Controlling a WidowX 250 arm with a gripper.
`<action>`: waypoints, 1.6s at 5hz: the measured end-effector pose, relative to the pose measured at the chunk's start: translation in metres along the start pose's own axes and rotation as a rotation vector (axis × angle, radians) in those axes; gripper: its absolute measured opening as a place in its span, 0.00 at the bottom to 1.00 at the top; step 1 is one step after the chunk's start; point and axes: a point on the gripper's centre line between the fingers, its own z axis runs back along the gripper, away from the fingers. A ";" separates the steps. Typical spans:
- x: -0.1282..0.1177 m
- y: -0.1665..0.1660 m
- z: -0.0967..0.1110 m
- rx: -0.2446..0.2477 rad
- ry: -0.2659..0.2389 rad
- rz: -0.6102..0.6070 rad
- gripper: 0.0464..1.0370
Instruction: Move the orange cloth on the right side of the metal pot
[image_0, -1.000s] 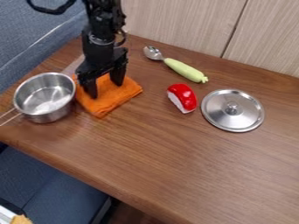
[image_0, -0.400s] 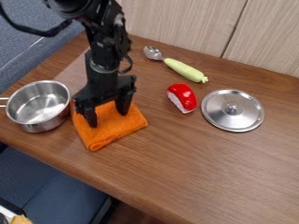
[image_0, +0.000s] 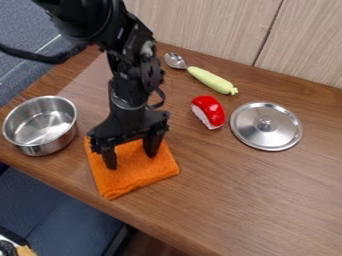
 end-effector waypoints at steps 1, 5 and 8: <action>-0.013 -0.002 0.001 -0.003 -0.001 -0.051 0.96; 0.003 -0.008 0.018 -0.013 0.015 -0.020 0.96; 0.026 0.004 0.084 -0.182 -0.038 0.048 0.96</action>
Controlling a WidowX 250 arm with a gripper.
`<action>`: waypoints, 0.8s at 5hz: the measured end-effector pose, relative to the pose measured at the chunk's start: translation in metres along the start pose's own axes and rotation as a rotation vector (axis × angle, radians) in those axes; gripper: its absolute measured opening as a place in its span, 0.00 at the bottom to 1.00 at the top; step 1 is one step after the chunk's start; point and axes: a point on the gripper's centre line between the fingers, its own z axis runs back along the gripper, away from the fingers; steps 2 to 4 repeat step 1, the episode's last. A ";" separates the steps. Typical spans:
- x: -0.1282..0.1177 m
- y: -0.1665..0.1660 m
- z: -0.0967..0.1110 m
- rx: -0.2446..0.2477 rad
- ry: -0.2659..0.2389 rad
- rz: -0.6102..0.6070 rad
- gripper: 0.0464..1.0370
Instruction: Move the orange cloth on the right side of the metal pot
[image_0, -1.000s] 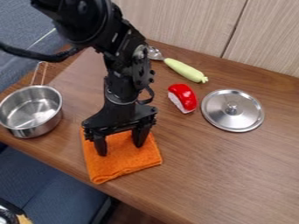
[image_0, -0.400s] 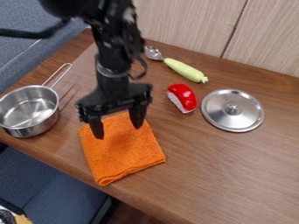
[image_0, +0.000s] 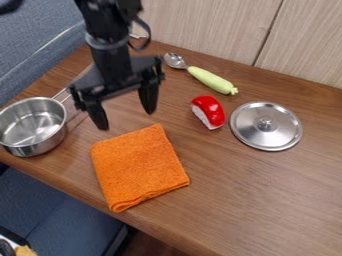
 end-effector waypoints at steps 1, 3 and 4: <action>0.004 -0.003 0.009 -0.039 -0.041 -0.004 0.96; 0.004 -0.003 0.009 -0.039 -0.041 -0.004 0.96; 0.004 -0.003 0.009 -0.039 -0.041 -0.004 0.96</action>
